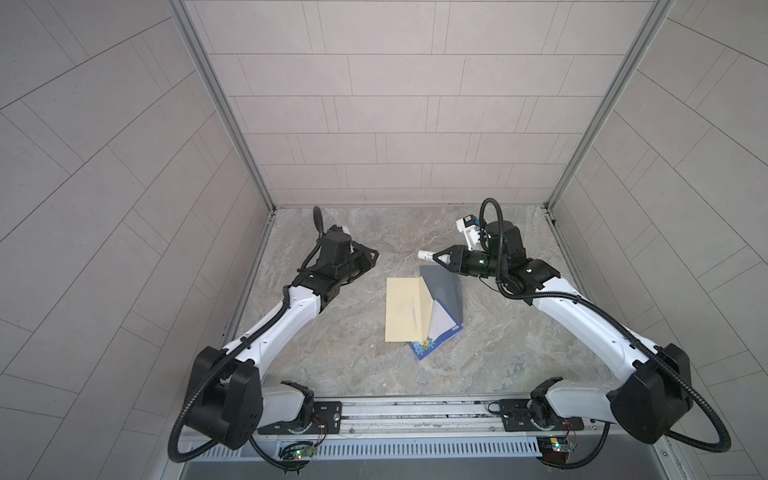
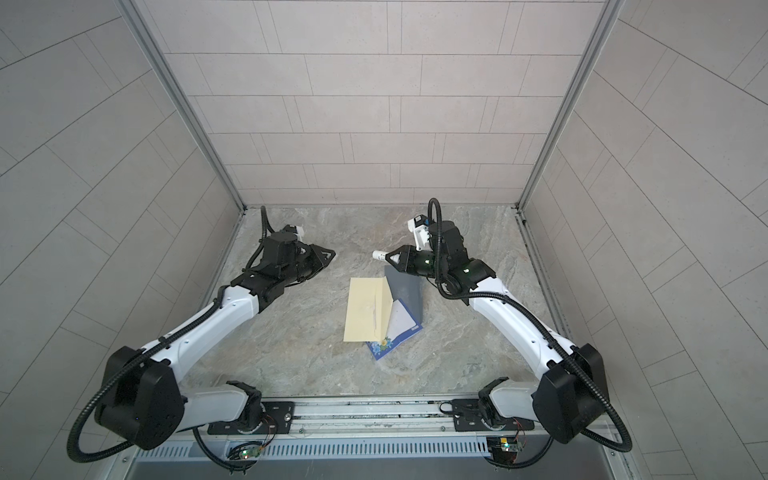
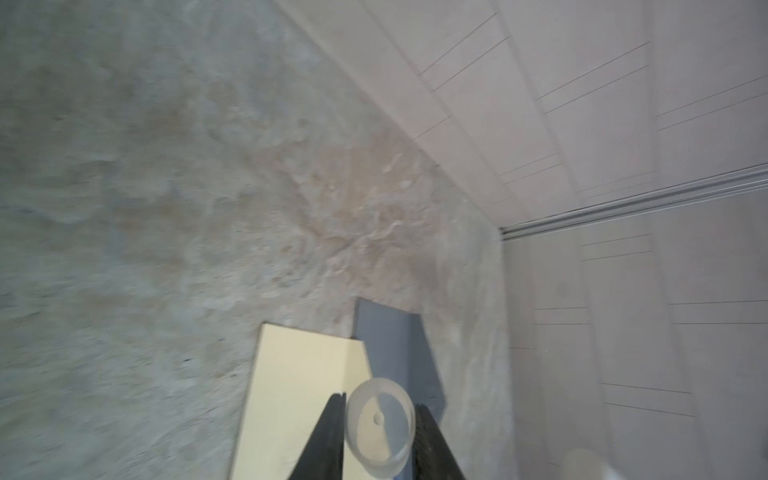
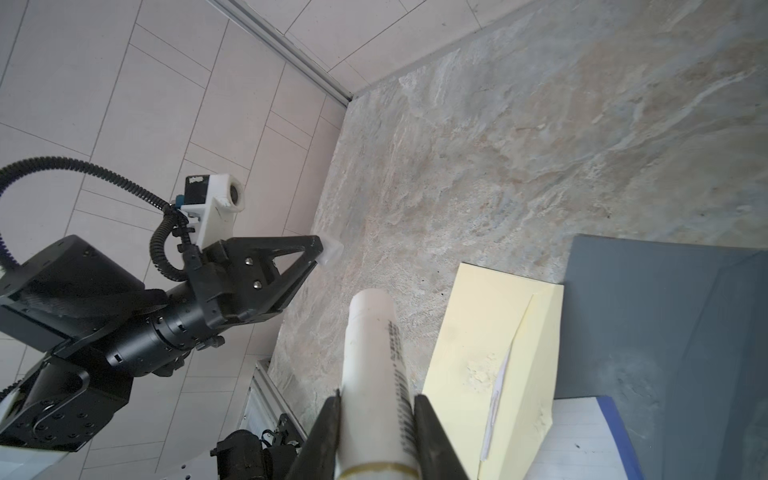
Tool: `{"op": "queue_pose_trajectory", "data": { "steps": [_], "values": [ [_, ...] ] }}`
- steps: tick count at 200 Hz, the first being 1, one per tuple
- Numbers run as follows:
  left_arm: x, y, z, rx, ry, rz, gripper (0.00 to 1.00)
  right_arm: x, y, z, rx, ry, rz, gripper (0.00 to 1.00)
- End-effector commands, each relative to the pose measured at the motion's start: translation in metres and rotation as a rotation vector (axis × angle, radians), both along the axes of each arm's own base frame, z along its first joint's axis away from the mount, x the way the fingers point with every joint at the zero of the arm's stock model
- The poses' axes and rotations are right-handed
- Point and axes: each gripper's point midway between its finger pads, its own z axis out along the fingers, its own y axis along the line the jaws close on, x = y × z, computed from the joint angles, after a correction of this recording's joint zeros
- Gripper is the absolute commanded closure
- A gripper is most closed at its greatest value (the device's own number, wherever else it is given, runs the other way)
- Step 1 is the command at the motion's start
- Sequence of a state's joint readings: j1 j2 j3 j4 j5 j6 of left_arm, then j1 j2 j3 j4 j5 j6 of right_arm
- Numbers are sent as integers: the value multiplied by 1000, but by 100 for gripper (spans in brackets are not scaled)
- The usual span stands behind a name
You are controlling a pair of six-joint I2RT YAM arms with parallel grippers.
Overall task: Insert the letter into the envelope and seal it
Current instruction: 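Lower the cap onto the table with the left gripper while the right holds the stick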
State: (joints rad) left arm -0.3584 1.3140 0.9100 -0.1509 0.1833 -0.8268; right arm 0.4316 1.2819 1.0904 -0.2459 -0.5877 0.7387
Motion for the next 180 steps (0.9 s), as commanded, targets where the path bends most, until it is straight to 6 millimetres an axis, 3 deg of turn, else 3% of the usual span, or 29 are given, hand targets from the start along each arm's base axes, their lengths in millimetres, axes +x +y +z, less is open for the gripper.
{"op": "queue_pose_trajectory", "data": {
  "steps": [1,29,73,127,180],
  "values": [
    [-46,50,-89,385,271,-30,100,-8,-8,-2,-74,-15,3,100],
    [-46,53,-123,400,256,-25,100,-11,-4,-6,-78,-10,16,100],
    [-44,61,-144,401,189,45,99,-14,0,-12,-82,0,25,100],
    [-55,58,-171,392,299,27,75,-13,1,-12,-82,-5,23,100],
    [-54,50,-164,421,293,-18,56,-14,-1,-13,-93,-6,23,100]
  ]
}}
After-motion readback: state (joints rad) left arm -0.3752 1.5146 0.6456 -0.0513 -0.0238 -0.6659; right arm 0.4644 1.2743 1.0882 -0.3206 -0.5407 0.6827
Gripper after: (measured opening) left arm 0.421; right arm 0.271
